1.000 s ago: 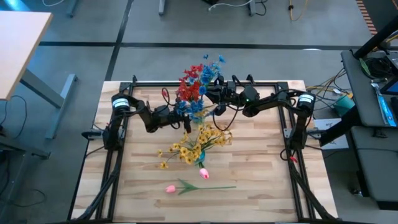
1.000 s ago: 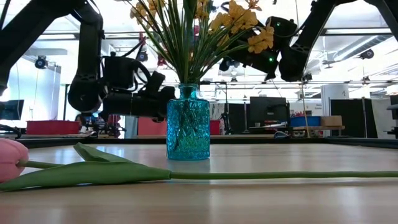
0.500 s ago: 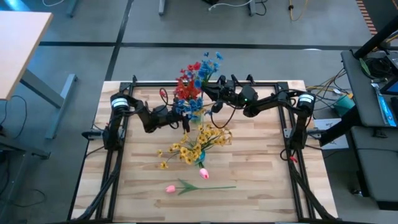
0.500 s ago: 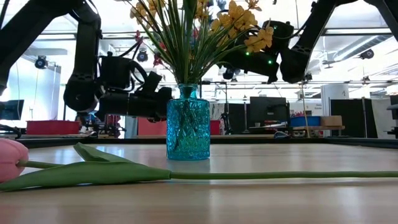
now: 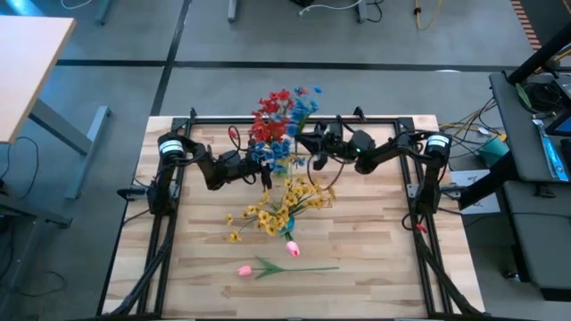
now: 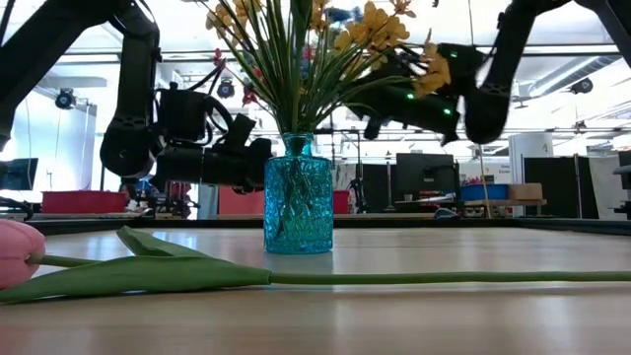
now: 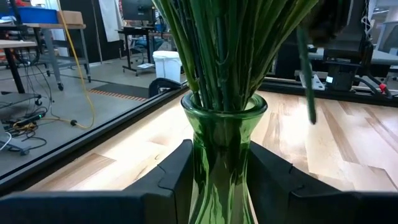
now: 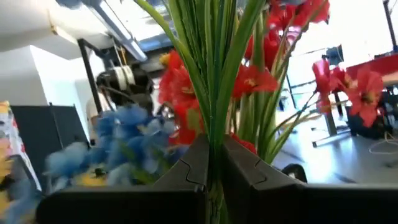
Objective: Sort flowers into vase by color
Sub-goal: Put the blue flowers into the green vase
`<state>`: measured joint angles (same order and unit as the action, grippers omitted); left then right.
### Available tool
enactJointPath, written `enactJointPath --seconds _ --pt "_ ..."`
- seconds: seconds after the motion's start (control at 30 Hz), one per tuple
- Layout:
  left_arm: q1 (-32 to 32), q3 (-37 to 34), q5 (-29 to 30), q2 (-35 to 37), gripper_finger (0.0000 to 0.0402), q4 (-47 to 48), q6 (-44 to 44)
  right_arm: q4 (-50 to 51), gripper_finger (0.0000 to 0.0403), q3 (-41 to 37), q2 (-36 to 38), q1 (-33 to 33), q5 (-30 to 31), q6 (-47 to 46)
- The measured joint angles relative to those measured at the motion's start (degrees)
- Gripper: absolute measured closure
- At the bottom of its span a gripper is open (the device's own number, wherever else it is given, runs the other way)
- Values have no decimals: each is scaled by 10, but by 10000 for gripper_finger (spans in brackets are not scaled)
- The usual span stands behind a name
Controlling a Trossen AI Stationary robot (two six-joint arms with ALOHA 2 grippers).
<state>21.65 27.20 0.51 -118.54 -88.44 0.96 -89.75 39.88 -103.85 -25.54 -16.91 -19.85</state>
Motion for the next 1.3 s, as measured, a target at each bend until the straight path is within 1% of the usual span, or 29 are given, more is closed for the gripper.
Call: enactJointPath --seconds 0.1,0.2,0.33,0.47,0.77,1.03,1.13,1.3 --pt "0 0 0 0 296 0 1 0 385 -18 0 7 20 36" --pt "0 0 0 0 296 0 0 -3 385 -7 0 20 38 50" --pt "0 -1 1 -1 296 0 0 -2 385 17 0 23 -10 26" --pt "0 -1 0 -1 296 0 -1 -2 385 31 0 38 -19 64" --pt "0 -16 -1 -1 297 -1 -1 -2 385 70 -1 46 -11 75" --pt "0 -18 -26 -1 297 -7 1 -3 385 94 -2 51 -9 86" --pt "0 -17 -44 -1 297 -6 3 -2 385 95 -2 55 8 101" --pt "-1 -13 -53 -1 297 -5 4 -2 385 108 -36 64 19 109"
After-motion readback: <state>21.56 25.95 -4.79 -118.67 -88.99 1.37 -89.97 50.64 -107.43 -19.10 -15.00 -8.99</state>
